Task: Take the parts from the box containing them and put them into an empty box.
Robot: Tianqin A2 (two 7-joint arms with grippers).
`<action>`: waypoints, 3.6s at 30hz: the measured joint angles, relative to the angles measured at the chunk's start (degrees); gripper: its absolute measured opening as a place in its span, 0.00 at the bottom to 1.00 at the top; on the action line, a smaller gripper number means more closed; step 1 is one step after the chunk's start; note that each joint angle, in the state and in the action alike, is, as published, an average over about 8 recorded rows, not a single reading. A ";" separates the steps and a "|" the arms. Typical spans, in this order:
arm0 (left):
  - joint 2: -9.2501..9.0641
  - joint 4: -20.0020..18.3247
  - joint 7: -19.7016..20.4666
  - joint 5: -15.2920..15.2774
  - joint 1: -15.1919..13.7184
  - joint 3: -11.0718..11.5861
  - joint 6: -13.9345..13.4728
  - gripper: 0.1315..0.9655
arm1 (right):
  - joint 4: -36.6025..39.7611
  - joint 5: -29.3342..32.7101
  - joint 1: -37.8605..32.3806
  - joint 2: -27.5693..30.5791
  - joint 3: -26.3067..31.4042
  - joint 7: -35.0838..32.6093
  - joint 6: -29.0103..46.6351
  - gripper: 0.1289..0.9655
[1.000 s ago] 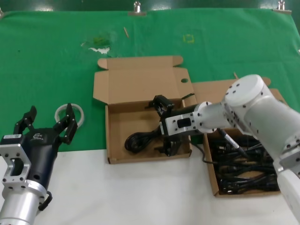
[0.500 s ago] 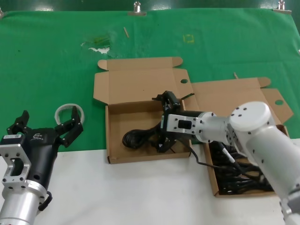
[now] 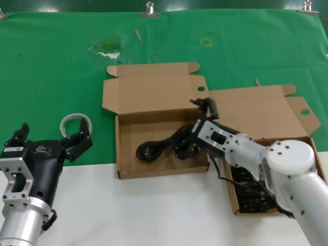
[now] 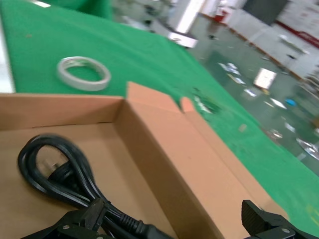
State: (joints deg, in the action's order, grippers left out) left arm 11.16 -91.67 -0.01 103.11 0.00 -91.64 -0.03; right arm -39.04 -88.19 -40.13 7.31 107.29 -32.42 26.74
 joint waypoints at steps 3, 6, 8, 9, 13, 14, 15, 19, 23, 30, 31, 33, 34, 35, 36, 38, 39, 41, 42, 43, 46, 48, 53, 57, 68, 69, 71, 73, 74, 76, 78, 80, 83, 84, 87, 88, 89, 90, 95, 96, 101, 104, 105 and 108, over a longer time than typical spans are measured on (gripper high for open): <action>0.00 0.00 0.00 0.00 0.00 0.00 0.00 0.99 | -3.69 -1.03 2.81 0.69 -1.09 2.24 -1.85 1.00; 0.00 0.00 0.00 0.00 0.00 0.00 0.00 0.99 | -7.38 -2.08 5.59 1.38 -2.18 4.54 -3.75 1.00; 0.00 0.00 0.00 0.00 0.00 -0.01 0.01 0.99 | -9.79 -2.77 7.44 1.83 -2.89 6.03 -4.97 1.00; 0.00 0.00 0.00 0.00 0.00 -0.01 0.01 1.00 | -11.02 -3.13 8.37 2.06 -3.26 6.81 -5.62 1.00; 0.00 0.00 0.00 0.01 0.00 -0.01 0.01 1.00 | -15.82 -4.49 12.06 2.96 -4.68 9.76 -8.05 1.00; 0.00 0.00 0.00 0.01 0.00 -0.01 0.01 1.00 | -17.00 -4.83 12.97 3.18 -5.03 10.49 -8.65 1.00; 0.00 0.00 0.00 0.01 0.00 -0.01 0.01 1.00 | -18.23 -5.18 13.91 3.41 -5.40 11.24 -9.27 1.00; 0.00 0.00 0.00 0.01 0.00 -0.01 0.01 1.00 | -23.05 -6.55 17.62 4.32 -6.83 14.21 -11.72 1.00; 0.00 0.00 0.00 0.01 0.00 -0.02 0.02 1.00 | -27.92 -7.93 21.30 5.24 -8.28 17.21 -14.20 1.00; 0.00 0.00 0.01 0.02 0.00 -0.02 0.02 1.00 | -36.48 -10.36 27.84 6.85 -10.82 22.45 -18.51 1.00; 0.00 0.00 0.01 0.02 0.00 -0.02 0.02 1.00 | -37.70 -10.71 28.77 7.08 -11.18 23.21 -19.14 1.00; 0.00 0.00 0.01 0.02 0.00 -0.02 0.02 1.00 | -40.16 -11.41 30.62 7.54 -11.92 24.75 -20.41 1.00; 0.00 0.00 0.01 0.03 0.00 -0.03 0.03 1.00 | -41.39 -11.76 31.55 7.77 -12.28 25.50 -21.03 1.00; 0.00 0.00 0.01 0.03 0.00 -0.03 0.03 1.00 | -42.58 -12.09 32.46 7.99 -12.63 26.23 -21.64 1.00; 0.00 0.00 0.01 0.03 0.00 -0.03 0.03 1.00 | -43.80 -12.44 33.39 8.22 -13.00 26.99 -22.26 1.00; 0.00 0.00 0.01 0.02 0.00 -0.03 0.03 1.00 | -46.00 -13.07 35.07 8.64 -13.65 28.34 -23.38 1.00; 0.00 0.00 0.01 0.02 0.00 -0.03 0.03 1.00 | -46.92 -13.33 35.77 8.81 -13.93 28.91 -23.84 1.00; 0.00 0.00 0.01 0.02 0.00 -0.03 0.03 1.00 | -48.34 -13.73 36.86 9.08 -14.34 29.79 -24.56 1.00; 0.00 0.00 0.01 0.02 0.00 -0.03 0.03 1.00 | -48.84 -13.87 37.23 9.17 -14.49 30.09 -24.81 1.00; 0.00 0.00 0.01 0.02 0.00 -0.03 0.03 1.00 | -49.19 -13.97 37.50 9.23 -14.59 30.31 -24.99 1.00; 0.00 0.00 0.01 0.02 0.00 -0.03 0.03 1.00 | -49.52 -14.06 37.75 9.29 -14.69 30.51 -25.16 1.00; 0.00 0.00 0.01 0.02 0.00 -0.03 0.03 1.00 | -49.56 -14.07 37.78 9.30 -14.70 30.53 -25.18 1.00; 0.00 0.00 0.01 0.02 0.00 -0.03 0.03 1.00 | -49.58 -14.08 37.79 9.30 -14.71 30.54 -25.19 1.00; 0.00 0.00 0.01 0.02 0.00 -0.03 0.03 1.00 | -49.58 -14.08 37.79 9.30 -14.71 30.54 -25.19 1.00; 0.00 0.00 0.01 0.02 0.00 -0.03 0.03 1.00 | -49.58 -14.08 37.79 9.30 -14.71 30.54 -25.19 1.00; 0.00 0.00 0.01 0.02 0.00 -0.03 0.03 1.00 | -49.58 -14.08 37.79 9.30 -14.71 30.54 -25.19 1.00; 0.00 0.00 0.01 0.02 0.00 -0.03 0.03 1.00 | -49.58 -14.08 37.79 9.30 -14.71 30.54 -25.19 1.00; 0.00 0.00 0.01 0.02 0.00 -0.03 0.03 1.00 | -49.58 -14.08 37.79 9.30 -14.71 30.54 -25.19 1.00; 0.00 0.00 0.01 0.02 0.00 -0.03 0.03 1.00 | -49.58 -14.08 37.79 9.30 -14.71 30.54 -25.19 1.00; 0.00 0.00 0.01 0.02 0.00 -0.03 0.03 1.00 | -49.58 -14.08 37.79 9.30 -14.71 30.54 -25.19 1.00; 0.00 0.00 0.01 0.02 0.00 -0.03 0.03 1.00 | -49.58 -14.08 37.79 9.30 -14.71 30.54 -25.19 1.00; 0.00 0.00 0.01 0.02 0.00 -0.03 0.03 1.00 | -49.58 -14.08 37.79 9.30 -14.71 30.54 -25.19 1.00; 0.00 0.00 0.01 0.02 0.00 -0.03 0.03 1.00 | -49.58 -14.08 37.79 9.30 -14.71 30.54 -25.19 1.00; 0.00 0.00 0.01 0.02 0.00 -0.03 0.03 1.00 | -49.58 -14.08 37.79 9.30 -14.71 30.54 -25.19 1.00; 0.00 0.00 0.01 0.02 0.00 -0.03 0.03 1.00 | -49.58 -14.08 37.79 9.30 -14.71 30.54 -25.19 1.00; 0.00 0.00 0.01 0.02 0.00 -0.03 0.03 1.00 | -49.58 -14.08 37.79 9.30 -14.71 30.54 -25.19 1.00; 0.00 0.00 0.01 0.02 0.00 -0.03 0.03 1.00 | -49.58 -14.08 37.79 9.30 -14.71 30.54 -25.19 1.00; 0.00 0.00 0.01 0.02 0.00 -0.03 0.03 1.00 | -49.58 -14.08 37.79 9.30 -14.71 30.54 -25.19 1.00; 0.00 0.00 0.01 0.02 0.00 -0.03 0.03 1.00 | -49.58 -14.08 37.79 9.30 -14.71 30.54 -25.19 1.00; 0.00 0.00 0.01 0.02 0.00 -0.03 0.03 1.00 | -49.58 -14.08 37.79 9.30 -14.71 30.54 -25.19 1.00; 0.00 0.00 0.01 0.02 0.00 -0.03 0.03 1.00 | -49.58 -14.08 37.79 9.30 -14.71 30.54 -25.19 1.00; 0.00 0.00 0.01 0.02 0.00 -0.03 0.03 1.00 | -49.58 -14.08 37.79 9.30 -14.71 30.54 -25.19 1.00; 0.00 0.00 0.01 0.02 0.00 -0.03 0.03 1.00 | -49.58 -14.08 37.79 9.30 -14.71 30.54 -25.19 1.00; 0.00 0.00 0.01 0.02 0.00 -0.03 0.03 1.00 | -49.58 -14.08 37.79 9.30 -14.71 30.54 -25.19 1.00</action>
State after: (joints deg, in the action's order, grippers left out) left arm 11.16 -91.67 0.00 103.13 0.00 -91.67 0.00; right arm -88.62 -102.26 -2.33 16.61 92.58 -1.88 1.55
